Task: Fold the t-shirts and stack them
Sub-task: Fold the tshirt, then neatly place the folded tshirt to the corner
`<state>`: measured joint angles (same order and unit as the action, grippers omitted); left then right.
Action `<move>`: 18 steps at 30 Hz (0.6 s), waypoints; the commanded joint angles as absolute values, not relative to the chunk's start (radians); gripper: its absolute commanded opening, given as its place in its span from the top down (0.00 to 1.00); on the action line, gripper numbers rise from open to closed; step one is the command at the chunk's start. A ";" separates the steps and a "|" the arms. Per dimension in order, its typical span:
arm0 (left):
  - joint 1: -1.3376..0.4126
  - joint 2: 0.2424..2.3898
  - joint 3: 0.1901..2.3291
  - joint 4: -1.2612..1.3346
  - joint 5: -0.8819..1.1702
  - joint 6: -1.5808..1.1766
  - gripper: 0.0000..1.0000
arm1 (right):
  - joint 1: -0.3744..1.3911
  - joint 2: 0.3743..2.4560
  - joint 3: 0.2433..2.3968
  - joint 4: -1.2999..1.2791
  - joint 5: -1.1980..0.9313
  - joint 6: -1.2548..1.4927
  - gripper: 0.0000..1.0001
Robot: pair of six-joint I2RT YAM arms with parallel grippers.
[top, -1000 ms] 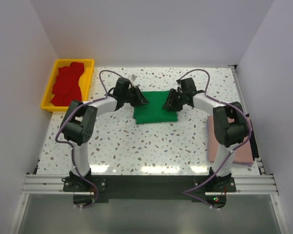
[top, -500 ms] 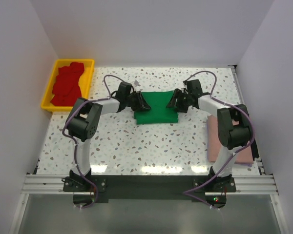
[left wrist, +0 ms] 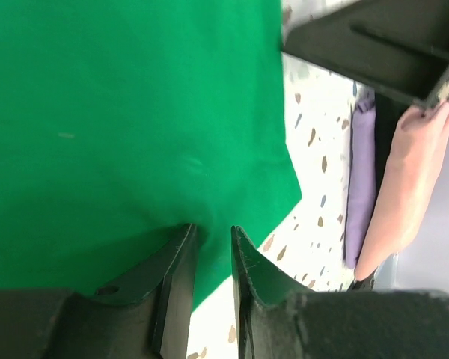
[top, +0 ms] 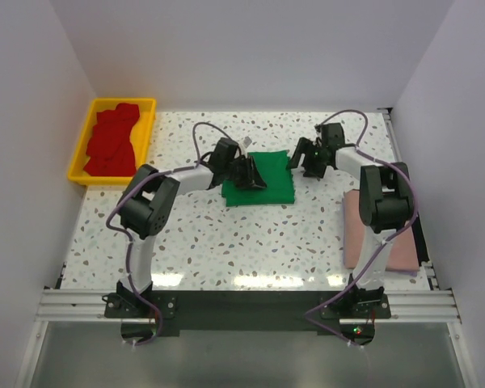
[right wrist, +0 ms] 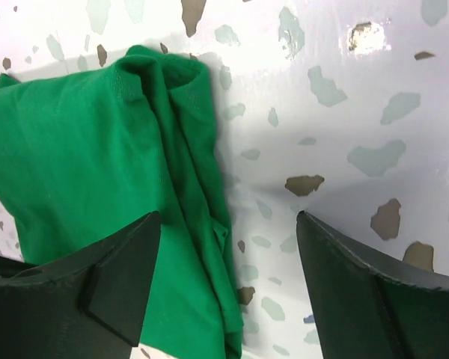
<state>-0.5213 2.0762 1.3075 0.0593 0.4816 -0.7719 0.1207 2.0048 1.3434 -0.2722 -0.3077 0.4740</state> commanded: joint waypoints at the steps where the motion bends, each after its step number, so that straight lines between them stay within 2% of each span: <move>1: -0.567 2.095 1.359 0.028 0.460 -0.747 0.71 | 0.135 2.034 1.367 -0.243 -0.318 0.454 0.22; 12: -0.591 2.106 1.374 0.003 0.439 -0.738 0.72 | 0.253 2.085 1.390 -0.268 -0.233 0.472 0.20; 18: -0.591 2.105 1.374 0.002 0.440 -0.736 0.72 | 0.276 2.137 1.416 -0.316 -0.161 0.518 0.26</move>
